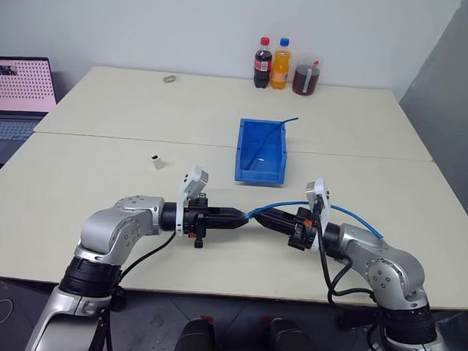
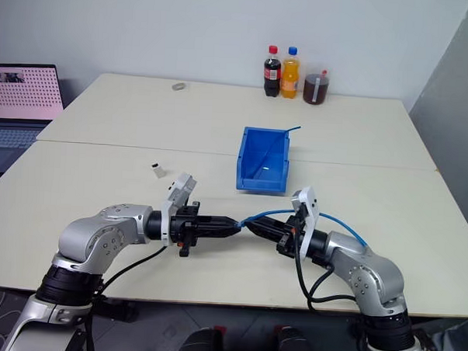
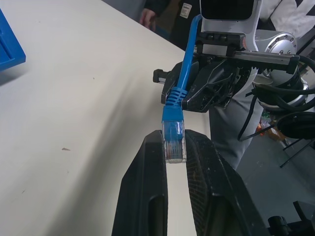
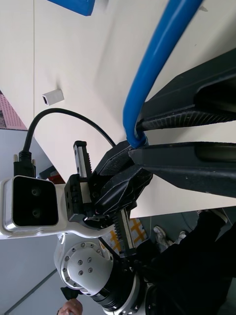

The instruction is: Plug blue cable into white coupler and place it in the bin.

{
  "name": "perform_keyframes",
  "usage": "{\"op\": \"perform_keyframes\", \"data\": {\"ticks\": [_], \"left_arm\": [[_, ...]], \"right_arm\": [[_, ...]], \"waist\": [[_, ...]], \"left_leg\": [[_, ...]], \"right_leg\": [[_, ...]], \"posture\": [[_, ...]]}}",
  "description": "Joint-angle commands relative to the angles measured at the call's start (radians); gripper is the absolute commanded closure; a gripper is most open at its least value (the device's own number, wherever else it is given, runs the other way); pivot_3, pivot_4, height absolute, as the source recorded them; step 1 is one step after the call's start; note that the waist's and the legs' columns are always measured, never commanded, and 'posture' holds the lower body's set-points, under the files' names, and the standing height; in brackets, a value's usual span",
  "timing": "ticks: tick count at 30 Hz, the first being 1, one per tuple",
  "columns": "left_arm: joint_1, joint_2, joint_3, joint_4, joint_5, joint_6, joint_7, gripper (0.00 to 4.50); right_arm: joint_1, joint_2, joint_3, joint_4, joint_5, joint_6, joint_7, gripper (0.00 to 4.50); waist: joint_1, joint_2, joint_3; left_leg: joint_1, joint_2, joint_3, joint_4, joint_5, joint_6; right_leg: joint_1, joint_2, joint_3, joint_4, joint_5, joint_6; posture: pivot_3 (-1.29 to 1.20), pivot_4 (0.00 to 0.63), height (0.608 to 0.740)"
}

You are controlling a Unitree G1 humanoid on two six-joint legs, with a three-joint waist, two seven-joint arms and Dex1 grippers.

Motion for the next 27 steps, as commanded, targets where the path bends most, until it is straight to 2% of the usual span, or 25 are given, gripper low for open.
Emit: {"op": "perform_keyframes", "data": {"ticks": [1,7,9,14,21,24,27], "left_arm": [[-0.012,-0.014,0.007,-0.025,0.001,-0.044,0.005,4.25],[-0.014,-0.014,0.005,-0.018,0.0,-0.044,-0.001,4.25],[-0.015,-0.003,-0.001,-0.012,0.011,-0.053,-0.014,3.55],[0.007,0.041,-0.012,-0.009,0.04,-0.091,-0.048,2.5],[0.126,0.138,0.001,-0.087,0.065,-0.136,-0.063,1.12],[0.173,0.136,0.049,-0.106,0.074,-0.151,0.004,0.48],[0.213,0.09,0.112,-0.101,0.134,-0.21,0.165,0.02]], "right_arm": [[-0.015,-0.008,0.024,-0.024,0.043,0.011,0.038,4.41],[-0.015,-0.009,0.024,-0.031,0.059,0.027,0.05,4.42],[-0.015,-0.012,0.023,-0.033,0.062,0.03,0.052,4.43],[-0.02,-0.029,0.022,-0.022,0.056,0.017,0.057,4.44],[-0.029,-0.048,0.013,0.008,0.028,-0.027,0.054,4.45],[-0.031,-0.056,0.007,0.023,0.016,-0.049,0.047,4.45],[-0.033,-0.062,0.003,0.036,-0.001,-0.071,0.04,4.45]], "waist": [[0.0,0.0,0.0],[-0.001,0.0,0.0],[-0.001,0.0,0.0],[-0.001,0.0,0.001],[-0.003,0.0,0.001],[-0.002,0.0,0.002],[-0.002,0.0,0.003]], "left_leg": [[0.0,0.0,0.0,0.0,0.0,0.0],[0.0,0.0,0.0,0.0,0.0,0.0],[0.0,0.0,0.0,0.0,0.0,0.0],[0.0,0.0,0.0,-0.001,0.0,0.0],[0.0,0.0,0.0,-0.002,0.0,0.0],[0.0,0.0,0.0,-0.003,0.0,0.0],[0.0,0.0,0.0,-0.003,0.0,0.0]], "right_leg": [[0.0,0.0,0.0,0.0,0.0,0.0],[0.0,0.0,0.0,0.0,0.0,0.0],[0.0,0.0,0.0,0.0,0.0,0.0],[0.0,0.0,0.0,0.0,0.0,0.0],[-0.001,0.0,0.0,0.0,-0.001,-0.002],[-0.001,0.0,0.0,0.0,-0.001,-0.002],[-0.001,-0.001,-0.001,-0.001,-0.001,-0.002]], "posture": [[0.0,0.15,0.74],[0.0,0.15,0.74],[0.0,0.15,0.74],[0.0,0.15,0.74],[0.0,0.15,0.74],[0.0,0.15,0.74],[0.0,0.15,0.74]]}}
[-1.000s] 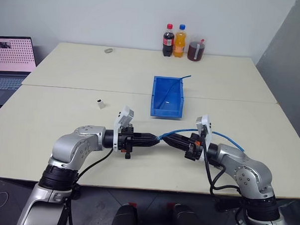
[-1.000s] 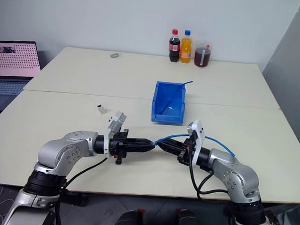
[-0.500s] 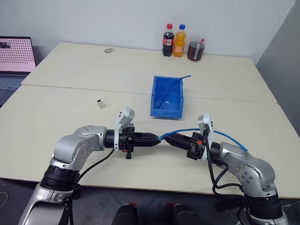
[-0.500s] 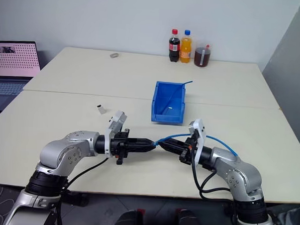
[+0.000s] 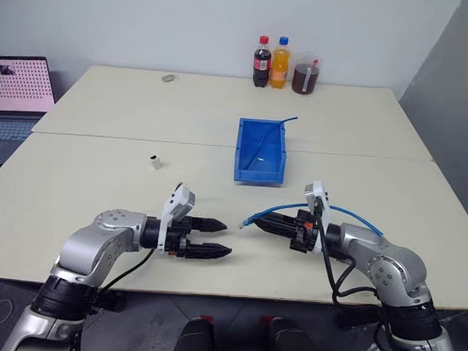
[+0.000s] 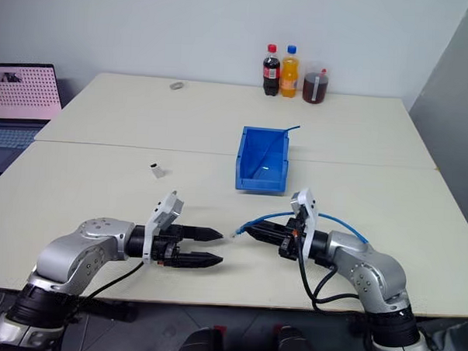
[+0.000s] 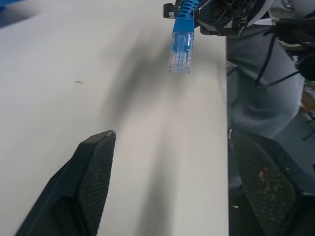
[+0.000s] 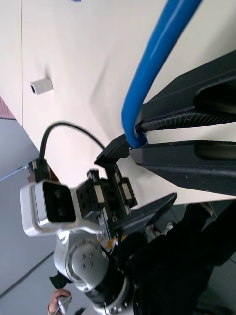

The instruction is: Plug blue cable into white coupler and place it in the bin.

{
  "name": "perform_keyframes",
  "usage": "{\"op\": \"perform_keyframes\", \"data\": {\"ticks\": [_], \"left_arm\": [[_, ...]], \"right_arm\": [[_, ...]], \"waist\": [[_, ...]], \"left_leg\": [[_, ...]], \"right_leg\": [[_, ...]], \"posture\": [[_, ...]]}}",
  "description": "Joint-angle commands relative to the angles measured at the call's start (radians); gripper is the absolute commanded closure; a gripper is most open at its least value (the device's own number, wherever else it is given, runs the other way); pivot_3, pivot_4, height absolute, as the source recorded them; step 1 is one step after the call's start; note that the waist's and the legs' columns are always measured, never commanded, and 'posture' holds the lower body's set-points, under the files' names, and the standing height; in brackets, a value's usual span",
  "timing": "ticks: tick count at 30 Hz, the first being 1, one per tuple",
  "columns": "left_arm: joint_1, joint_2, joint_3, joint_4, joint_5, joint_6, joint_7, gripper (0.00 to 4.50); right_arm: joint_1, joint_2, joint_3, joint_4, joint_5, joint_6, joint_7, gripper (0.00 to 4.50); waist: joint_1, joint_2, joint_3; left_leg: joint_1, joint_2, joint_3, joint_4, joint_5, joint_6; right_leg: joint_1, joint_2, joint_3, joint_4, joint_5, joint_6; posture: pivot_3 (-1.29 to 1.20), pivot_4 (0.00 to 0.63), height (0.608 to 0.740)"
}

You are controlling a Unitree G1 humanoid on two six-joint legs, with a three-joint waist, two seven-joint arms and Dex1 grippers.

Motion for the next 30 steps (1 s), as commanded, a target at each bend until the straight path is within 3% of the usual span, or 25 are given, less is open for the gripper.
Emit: {"op": "perform_keyframes", "data": {"ticks": [1,8,13,18,30], "left_arm": [[0.039,-0.054,0.106,-0.021,0.083,-0.088,0.216,0.0],[0.126,-0.248,0.21,-0.043,0.274,-0.143,0.701,0.0],[0.049,-0.403,0.297,0.045,0.345,-0.164,0.998,0.0],[-0.085,-0.441,0.316,0.189,0.379,-0.193,1.107,0.0],[-0.275,-0.439,0.292,0.435,0.426,-0.256,1.165,0.0]], "right_arm": [[-0.018,-0.006,-0.028,0.001,-0.016,-0.046,-0.007,4.46],[-0.017,0.003,-0.029,0.034,-0.046,-0.089,-0.032,4.46],[-0.041,0.018,-0.02,0.07,-0.066,-0.106,-0.036,4.46],[-0.062,0.017,-0.017,0.083,-0.07,-0.108,-0.031,4.46],[-0.056,0.008,-0.029,0.07,-0.064,-0.097,-0.042,4.46]], "waist": [[0.0,0.0,0.0],[0.002,-0.003,0.003],[0.006,-0.005,0.004],[0.01,-0.006,0.004],[0.014,-0.006,0.004]], "left_leg": [[0.0,0.0,0.0,0.0,0.0,0.0],[0.0,0.0,0.0,0.0,0.0,0.0],[0.0,-0.001,-0.001,0.001,0.0,0.0],[0.0,-0.001,-0.001,0.001,0.0,0.0],[-0.001,-0.001,-0.001,0.001,0.0,0.0]], "right_leg": [[0.0,0.0,0.0,0.0,0.0,0.0],[0.0,-0.001,0.0,0.0,0.0,0.0],[0.001,-0.001,-0.001,0.0,0.001,0.002],[0.001,0.0,-0.001,0.0,0.002,0.003],[0.001,0.0,-0.001,-0.001,0.002,0.003]], "posture": [[0.0,0.15,0.74],[0.0,0.15,0.74],[0.0,0.15,0.74],[0.0,0.15,0.74],[0.0,0.15,0.74]]}}
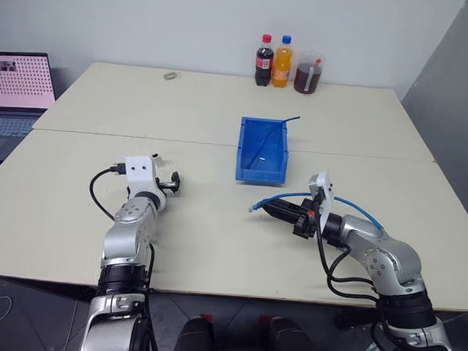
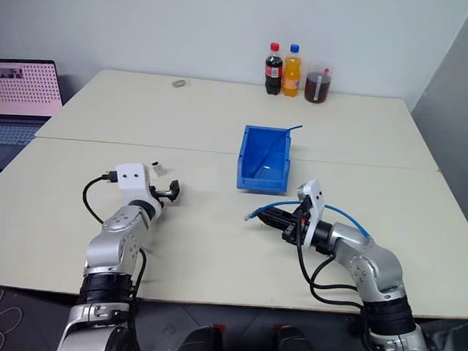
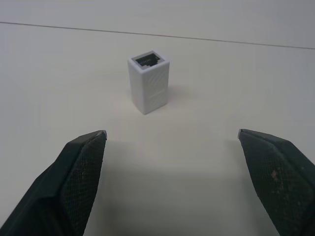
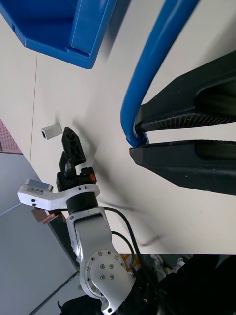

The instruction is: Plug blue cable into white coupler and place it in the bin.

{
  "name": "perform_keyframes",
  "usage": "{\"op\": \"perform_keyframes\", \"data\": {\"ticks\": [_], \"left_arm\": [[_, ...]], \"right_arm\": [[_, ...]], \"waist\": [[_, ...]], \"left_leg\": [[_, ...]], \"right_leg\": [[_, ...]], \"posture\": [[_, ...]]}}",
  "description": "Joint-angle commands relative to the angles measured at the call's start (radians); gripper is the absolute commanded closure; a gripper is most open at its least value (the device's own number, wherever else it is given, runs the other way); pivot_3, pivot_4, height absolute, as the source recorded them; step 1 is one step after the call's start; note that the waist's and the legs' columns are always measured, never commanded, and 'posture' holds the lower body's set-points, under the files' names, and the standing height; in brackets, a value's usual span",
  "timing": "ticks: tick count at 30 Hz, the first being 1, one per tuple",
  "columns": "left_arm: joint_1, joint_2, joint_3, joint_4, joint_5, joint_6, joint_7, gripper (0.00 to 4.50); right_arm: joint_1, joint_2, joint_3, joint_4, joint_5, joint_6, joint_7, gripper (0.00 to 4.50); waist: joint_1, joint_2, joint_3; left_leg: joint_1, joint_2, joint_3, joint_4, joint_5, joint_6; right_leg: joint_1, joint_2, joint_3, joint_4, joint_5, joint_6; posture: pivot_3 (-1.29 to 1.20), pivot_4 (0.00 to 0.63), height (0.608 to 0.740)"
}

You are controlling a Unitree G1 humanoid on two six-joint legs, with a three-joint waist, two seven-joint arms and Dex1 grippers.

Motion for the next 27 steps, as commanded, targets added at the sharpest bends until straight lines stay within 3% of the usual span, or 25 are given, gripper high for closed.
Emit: {"op": "perform_keyframes", "data": {"ticks": [1,26,27], "left_arm": [[-0.05,-0.001,0.002,0.033,0.018,-0.046,0.025,0.0],[-0.29,0.002,0.046,0.414,0.011,-0.187,0.119,0.0],[-0.294,0.003,0.047,0.422,0.012,-0.192,0.12,0.35]], "right_arm": [[-0.008,-0.003,-0.02,-0.037,0.008,-0.006,-0.002,4.46],[-0.001,-0.017,-0.023,-0.052,0.012,0.006,-0.009,4.48],[0.0,-0.017,-0.024,-0.053,0.013,0.006,-0.01,4.48]], "waist": [[0.0,0.0,0.0],[0.003,-0.001,0.001],[0.003,-0.001,0.001]], "left_leg": [[0.0,0.0,0.0,0.0,0.0,0.0],[0.0,0.0,0.0,0.0,0.0,0.0],[0.0,0.0,0.0,0.0,0.0,0.0]], "right_leg": [[0.0,0.0,0.0,0.0,0.0,0.0],[0.0,0.0,0.0,0.0,0.0,0.0],[0.0,0.0,0.0,0.0,0.0,0.0]], "posture": [[0.0,0.15,0.74],[0.0,0.15,0.74],[0.0,0.15,0.74]]}}
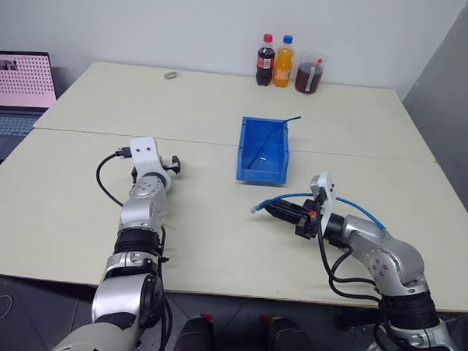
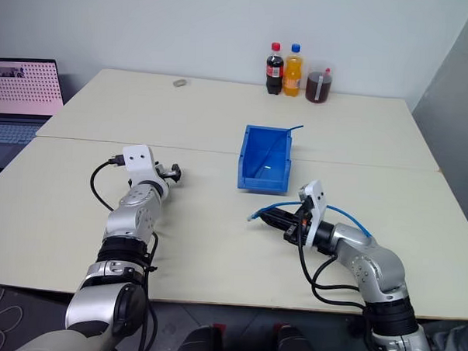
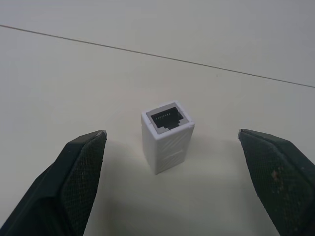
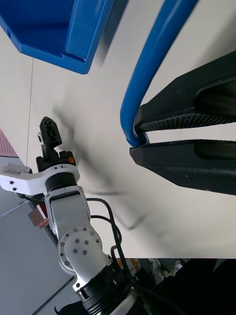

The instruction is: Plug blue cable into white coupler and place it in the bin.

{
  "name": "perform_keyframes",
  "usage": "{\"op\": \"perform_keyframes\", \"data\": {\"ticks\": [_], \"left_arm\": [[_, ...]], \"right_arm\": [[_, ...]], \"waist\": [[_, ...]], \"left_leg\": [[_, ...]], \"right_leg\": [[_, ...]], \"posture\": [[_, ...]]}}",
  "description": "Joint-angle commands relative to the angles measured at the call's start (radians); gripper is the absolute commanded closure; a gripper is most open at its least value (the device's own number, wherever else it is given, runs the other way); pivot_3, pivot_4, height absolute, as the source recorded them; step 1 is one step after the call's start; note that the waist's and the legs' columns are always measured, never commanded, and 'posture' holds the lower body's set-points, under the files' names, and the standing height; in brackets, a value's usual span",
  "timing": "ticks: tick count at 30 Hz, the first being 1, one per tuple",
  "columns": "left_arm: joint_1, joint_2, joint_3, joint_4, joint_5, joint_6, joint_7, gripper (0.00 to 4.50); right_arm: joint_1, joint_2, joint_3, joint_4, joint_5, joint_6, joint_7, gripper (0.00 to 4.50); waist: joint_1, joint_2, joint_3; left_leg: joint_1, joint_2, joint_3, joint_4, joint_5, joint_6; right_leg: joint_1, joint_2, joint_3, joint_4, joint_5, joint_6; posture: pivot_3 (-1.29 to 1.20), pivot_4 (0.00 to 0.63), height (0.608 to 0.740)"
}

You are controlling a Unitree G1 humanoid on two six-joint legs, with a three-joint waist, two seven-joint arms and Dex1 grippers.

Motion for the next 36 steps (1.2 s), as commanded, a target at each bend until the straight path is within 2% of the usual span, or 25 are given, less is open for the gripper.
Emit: {"op": "perform_keyframes", "data": {"ticks": [1,17,21,24,27,30,36], "left_arm": [[-0.046,0.011,0.009,0.02,0.0,-0.042,0.014,0.39],[-0.073,0.011,0.029,0.095,-0.017,-0.072,0.03,3.55],[-0.042,0.009,0.019,0.057,-0.02,-0.056,0.015,3.57],[0.03,0.006,-0.005,-0.067,-0.051,0.019,-0.072,3.57],[0.129,0.026,-0.063,-0.26,-0.137,0.166,-0.285,3.57],[0.218,0.098,-0.162,-0.438,-0.213,0.303,-0.523,3.58],[0.273,0.267,-0.363,-0.597,-0.222,0.291,-0.922,3.58]], "right_arm": [[-0.004,-0.007,-0.022,-0.049,0.013,0.001,-0.004,4.48],[0.0,-0.005,-0.022,-0.053,0.015,0.001,-0.014,4.48],[-0.001,-0.002,-0.023,-0.051,0.012,-0.006,-0.017,4.48],[0.005,-0.003,-0.029,-0.063,0.01,-0.012,-0.023,4.48],[0.032,-0.027,-0.041,-0.107,0.004,-0.022,-0.023,4.48],[0.081,-0.059,-0.064,-0.175,0.012,-0.025,-0.024,4.48],[0.174,-0.123,-0.071,-0.308,-0.006,-0.03,-0.031,4.48]], "waist": [[0.0,0.0,0.0],[0.0,0.0,0.0],[0.0,0.0,0.0],[-0.002,0.0,0.0],[-0.001,0.0,0.0],[0.002,0.0,0.0],[0.006,0.0,0.0]], "left_leg": [[0.0,0.0,0.0,0.0,0.0,0.0],[0.0,0.0,0.0,0.0,0.0,0.0],[0.0,0.0,0.0,0.0,0.0,0.0],[0.0,0.0,0.0,0.0,0.0,0.0],[0.0,0.0,0.0,0.0,0.0,-0.001],[0.0,0.0,0.0,-0.001,0.0,-0.002],[0.0,0.0,0.0,0.0,-0.001,-0.002]], "right_leg": [[0.0,0.0,0.0,0.0,0.0,0.0],[0.0,0.0,0.0,0.0,0.0,0.0],[0.0,0.0,0.0,0.0,0.0,0.0],[0.0,0.0,0.0,0.0,0.001,-0.001],[0.0,0.0,0.0,0.001,0.001,-0.002],[0.0,0.0,0.0,0.0,0.001,-0.003],[0.0,-0.001,0.0,0.0,0.0,-0.001]], "posture": [[0.0,0.15,0.74],[0.0,0.15,0.74],[0.0,0.15,0.74],[0.0,0.15,0.74],[0.0,0.15,0.74],[0.0,0.15,0.74],[0.0,0.15,0.74]]}}
